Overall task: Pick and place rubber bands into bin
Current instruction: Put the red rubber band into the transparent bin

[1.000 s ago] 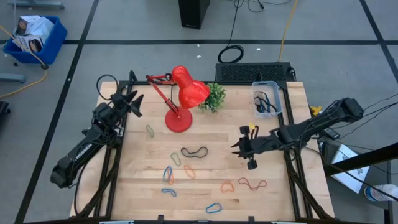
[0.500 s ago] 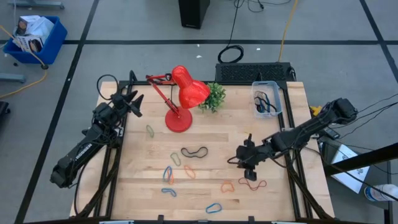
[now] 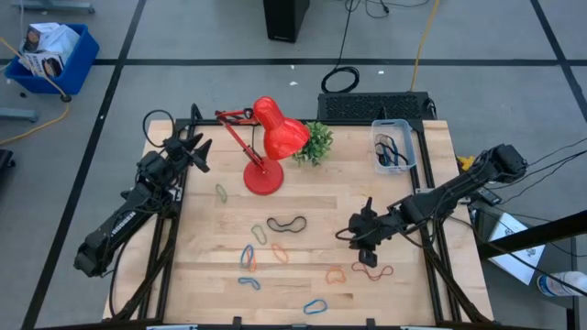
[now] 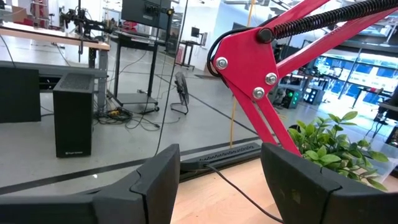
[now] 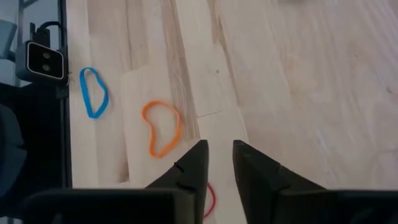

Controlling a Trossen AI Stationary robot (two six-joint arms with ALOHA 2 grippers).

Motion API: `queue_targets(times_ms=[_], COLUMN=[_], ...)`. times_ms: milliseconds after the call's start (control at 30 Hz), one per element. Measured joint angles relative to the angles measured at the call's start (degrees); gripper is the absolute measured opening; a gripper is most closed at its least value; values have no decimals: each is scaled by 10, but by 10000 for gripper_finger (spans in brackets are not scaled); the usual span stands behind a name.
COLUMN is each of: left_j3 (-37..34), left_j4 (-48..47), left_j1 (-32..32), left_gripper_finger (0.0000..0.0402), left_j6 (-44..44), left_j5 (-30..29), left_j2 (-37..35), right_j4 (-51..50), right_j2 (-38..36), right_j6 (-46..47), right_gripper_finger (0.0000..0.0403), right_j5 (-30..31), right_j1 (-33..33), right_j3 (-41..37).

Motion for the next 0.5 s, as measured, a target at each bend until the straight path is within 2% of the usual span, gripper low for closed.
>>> queue_targets(times_ms=[267, 333, 500], left_j3=[0, 0, 0], left_j4=[0, 0, 0], left_j1=[0, 0, 0], left_gripper_finger=[230, 230, 230], left_j6=[0, 0, 0], left_j5=[0, 0, 0], left_j2=[0, 0, 0], right_j4=[0, 0, -1], right_j2=[0, 0, -1], right_j6=[-59, -87, -167], right_gripper_finger=[149, 160, 173], right_j5=[-10, -28, -29], right_j1=[0, -2, -18], right_j3=[0, 0, -1])
